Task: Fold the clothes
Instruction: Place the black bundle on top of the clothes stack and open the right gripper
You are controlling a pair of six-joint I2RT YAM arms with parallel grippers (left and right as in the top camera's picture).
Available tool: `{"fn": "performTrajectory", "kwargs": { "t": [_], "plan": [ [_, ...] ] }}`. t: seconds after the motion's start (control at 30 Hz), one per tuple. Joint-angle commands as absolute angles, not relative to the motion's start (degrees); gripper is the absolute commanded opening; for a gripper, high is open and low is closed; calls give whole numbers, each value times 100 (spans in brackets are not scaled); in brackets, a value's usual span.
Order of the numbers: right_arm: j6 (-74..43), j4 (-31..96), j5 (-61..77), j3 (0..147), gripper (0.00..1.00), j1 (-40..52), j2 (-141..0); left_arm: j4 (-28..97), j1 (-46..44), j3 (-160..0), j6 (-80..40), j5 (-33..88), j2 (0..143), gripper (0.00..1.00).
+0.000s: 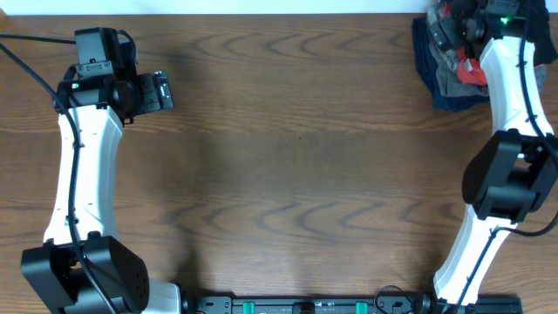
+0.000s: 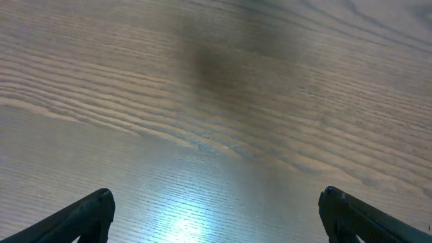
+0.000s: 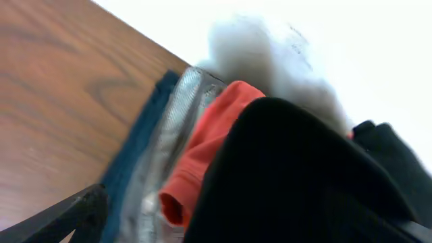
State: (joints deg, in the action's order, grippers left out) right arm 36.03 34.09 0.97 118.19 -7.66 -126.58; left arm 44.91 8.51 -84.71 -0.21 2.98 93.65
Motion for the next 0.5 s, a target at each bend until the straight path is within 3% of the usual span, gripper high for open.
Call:
{"fn": "performTrajectory", "kwargs": {
  "t": [0.0, 0.23, 0.47],
  "plan": [
    [2346, 3509, 545, 11915, 99, -775, -11902, 4488, 871, -8560, -75, 252, 9432, 98],
    [1949, 3597, 727, 11915, 99, -941, -10969, 4491, 871, -8560, -73, 250, 9432, 98],
    [1638, 3214, 692, 11913, 98, -1549, -11284, 4488, 871, -8549, -73, 250, 9432, 98]
  ]
}}
